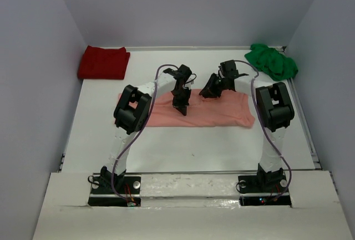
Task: Fold and stack the t-shirts
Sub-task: Fold the other side of the tshirt into a rectangle
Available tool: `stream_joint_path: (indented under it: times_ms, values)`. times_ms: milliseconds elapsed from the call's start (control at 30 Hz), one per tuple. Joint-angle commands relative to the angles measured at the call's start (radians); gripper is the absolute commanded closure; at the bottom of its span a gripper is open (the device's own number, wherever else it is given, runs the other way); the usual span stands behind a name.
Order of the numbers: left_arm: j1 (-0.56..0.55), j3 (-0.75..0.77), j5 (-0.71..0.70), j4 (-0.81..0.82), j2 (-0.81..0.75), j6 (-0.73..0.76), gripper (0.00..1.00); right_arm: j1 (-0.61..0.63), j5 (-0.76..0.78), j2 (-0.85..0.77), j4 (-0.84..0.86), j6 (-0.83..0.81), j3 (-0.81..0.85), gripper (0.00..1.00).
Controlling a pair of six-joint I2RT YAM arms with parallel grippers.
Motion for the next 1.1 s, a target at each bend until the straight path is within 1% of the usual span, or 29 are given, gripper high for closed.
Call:
stream_joint_path:
  times_ms: [0,67,300,567,800,833,967,1033,1067]
  values:
    - [-0.006,-0.045,-0.039,-0.028,0.031,0.028,1.00,0.023,-0.028,-0.025,0.080,-0.030,0.057,0.68]
    - [-0.007,-0.053,-0.038,-0.024,0.026,0.026,1.00,0.023,-0.035,-0.032,0.107,-0.039,0.056,0.66]
    - [-0.009,-0.071,-0.032,-0.015,0.017,0.025,1.00,0.023,-0.032,-0.074,0.172,-0.074,0.043,0.65]
    - [-0.012,-0.106,-0.035,-0.004,-0.006,0.029,1.00,0.023,0.047,-0.121,0.241,-0.139,0.062,0.64]
    - [-0.012,-0.146,-0.041,0.005,-0.027,0.043,1.00,0.023,0.124,-0.115,0.236,-0.237,0.135,0.62]
    - [-0.013,-0.151,-0.042,0.008,-0.030,0.043,1.00,0.023,0.135,-0.106,0.229,-0.249,0.169,0.61]
    - [-0.012,-0.172,-0.044,0.013,-0.044,0.049,1.00,0.023,0.136,-0.066,0.203,-0.298,0.229,0.61]
    - [-0.012,-0.177,-0.038,0.014,-0.052,0.054,1.00,0.023,0.130,-0.065,0.174,-0.327,0.258,0.61]
    - [-0.012,-0.175,-0.036,0.014,-0.055,0.056,1.00,0.023,0.130,-0.077,0.132,-0.340,0.282,0.61]
